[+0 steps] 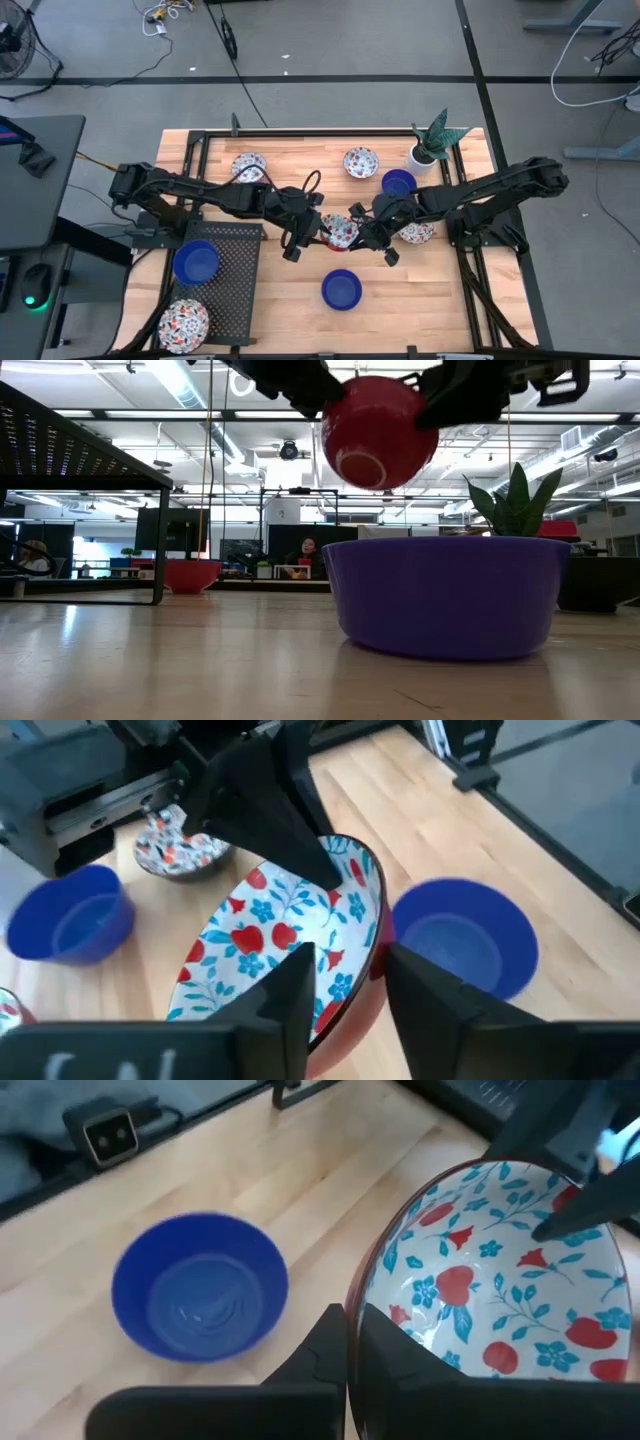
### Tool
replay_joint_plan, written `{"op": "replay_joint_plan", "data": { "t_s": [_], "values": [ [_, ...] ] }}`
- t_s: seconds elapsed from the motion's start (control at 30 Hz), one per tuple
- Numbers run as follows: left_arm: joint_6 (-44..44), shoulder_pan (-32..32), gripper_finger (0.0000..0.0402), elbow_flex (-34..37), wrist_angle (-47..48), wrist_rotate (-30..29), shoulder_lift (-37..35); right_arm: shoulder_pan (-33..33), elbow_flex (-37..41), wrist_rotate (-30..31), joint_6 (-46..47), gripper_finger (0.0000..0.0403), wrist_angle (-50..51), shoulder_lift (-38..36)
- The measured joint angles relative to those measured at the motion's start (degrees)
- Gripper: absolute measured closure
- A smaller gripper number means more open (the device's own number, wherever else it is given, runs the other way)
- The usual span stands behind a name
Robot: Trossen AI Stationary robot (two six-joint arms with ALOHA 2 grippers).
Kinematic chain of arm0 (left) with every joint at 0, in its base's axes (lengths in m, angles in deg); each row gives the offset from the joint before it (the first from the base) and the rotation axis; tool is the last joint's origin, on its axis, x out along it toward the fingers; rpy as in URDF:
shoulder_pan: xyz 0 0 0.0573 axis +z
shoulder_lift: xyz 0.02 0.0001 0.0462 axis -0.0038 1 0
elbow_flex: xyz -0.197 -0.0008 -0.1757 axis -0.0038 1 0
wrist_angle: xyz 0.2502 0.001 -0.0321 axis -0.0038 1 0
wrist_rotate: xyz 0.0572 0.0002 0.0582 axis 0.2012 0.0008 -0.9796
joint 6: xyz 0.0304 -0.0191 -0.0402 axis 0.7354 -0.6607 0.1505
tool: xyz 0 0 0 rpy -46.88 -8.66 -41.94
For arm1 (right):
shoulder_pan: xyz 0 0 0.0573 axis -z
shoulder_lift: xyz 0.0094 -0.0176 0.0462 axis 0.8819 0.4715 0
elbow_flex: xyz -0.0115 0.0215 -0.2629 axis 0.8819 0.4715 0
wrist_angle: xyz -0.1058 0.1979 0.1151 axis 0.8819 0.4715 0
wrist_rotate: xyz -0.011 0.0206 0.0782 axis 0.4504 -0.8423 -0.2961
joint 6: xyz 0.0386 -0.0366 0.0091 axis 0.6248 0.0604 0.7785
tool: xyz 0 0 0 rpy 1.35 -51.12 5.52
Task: Pick & Place Mini bowls
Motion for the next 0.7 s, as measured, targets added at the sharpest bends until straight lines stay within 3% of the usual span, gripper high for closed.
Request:
{"op": "replay_joint_plan", "data": {
  "t_s": [0.13, 0.43, 0.7],
  "values": [
    [0.5, 0.0, 0.0298, 0.0, 1.2, 0.1, 1.3, 0.0, 0.0, -1.1, -0.5, 0.0397, -0.5, 1.2],
    [3.2, 0.0, 0.0299, 0.0, 2.6, 0.1, 1.7, 0.1, 0.1, -1.3, -0.3, 0.0397, -1.8, 1.3],
    [4.7, 0.3, 0.0246, 0.0, 3.2, -0.3, 1.7, 0.1, 0.1, -1.2, 0.7, 0.0397, -3.6, 1.2]
  ]
}}
